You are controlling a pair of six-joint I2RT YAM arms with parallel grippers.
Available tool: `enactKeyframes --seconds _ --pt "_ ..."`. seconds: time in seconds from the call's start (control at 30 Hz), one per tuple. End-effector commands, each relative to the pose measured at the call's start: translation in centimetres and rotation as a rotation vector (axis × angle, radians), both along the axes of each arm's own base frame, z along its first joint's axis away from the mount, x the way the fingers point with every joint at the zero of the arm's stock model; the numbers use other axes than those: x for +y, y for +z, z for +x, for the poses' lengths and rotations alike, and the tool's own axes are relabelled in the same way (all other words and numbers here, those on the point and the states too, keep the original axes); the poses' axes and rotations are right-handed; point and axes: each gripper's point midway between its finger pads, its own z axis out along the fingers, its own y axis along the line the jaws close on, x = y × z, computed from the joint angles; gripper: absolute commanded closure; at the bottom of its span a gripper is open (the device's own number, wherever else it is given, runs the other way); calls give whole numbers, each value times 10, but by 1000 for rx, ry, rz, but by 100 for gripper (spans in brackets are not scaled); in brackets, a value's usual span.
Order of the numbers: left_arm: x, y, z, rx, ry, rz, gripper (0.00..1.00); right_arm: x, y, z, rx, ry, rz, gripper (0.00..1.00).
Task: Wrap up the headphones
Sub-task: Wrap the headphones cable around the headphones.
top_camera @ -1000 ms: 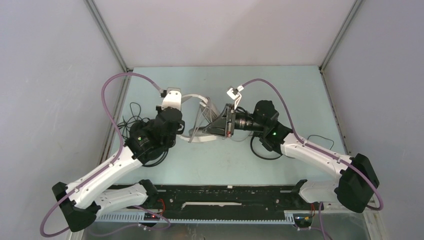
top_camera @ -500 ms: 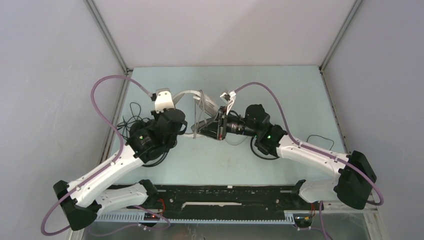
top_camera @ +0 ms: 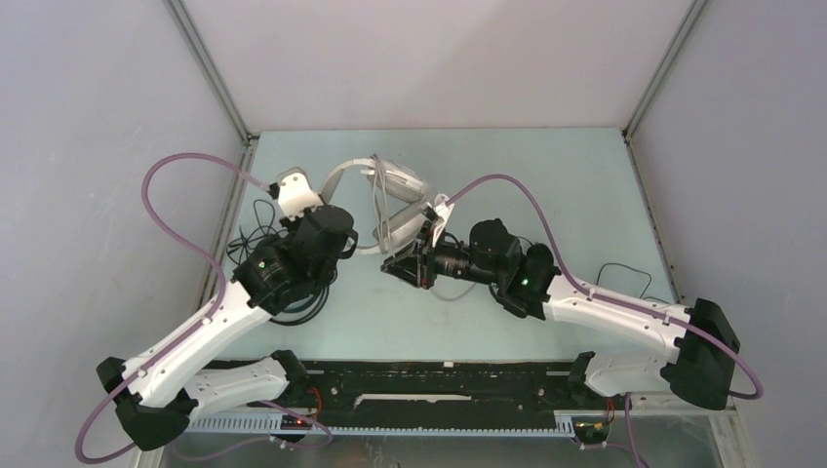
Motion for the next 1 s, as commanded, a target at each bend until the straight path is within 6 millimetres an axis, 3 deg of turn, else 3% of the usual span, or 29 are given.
enactKeyframes --seconds 0.0,0.33,0.47,0.97 --pt "1 52 5 -158 79 -243 100 2 19 2 -154 -24 -10 80" --pt "-7 73 -6 -156 12 -362 100 7 -4 14 -413 -63 14 79" --pt "-4 80 -10 -160 0 -376 100 10 -23 17 -463 -61 2 77" --pt "-9 101 -18 -167 -51 -449 100 20 -58 17 -635 -51 81 74"
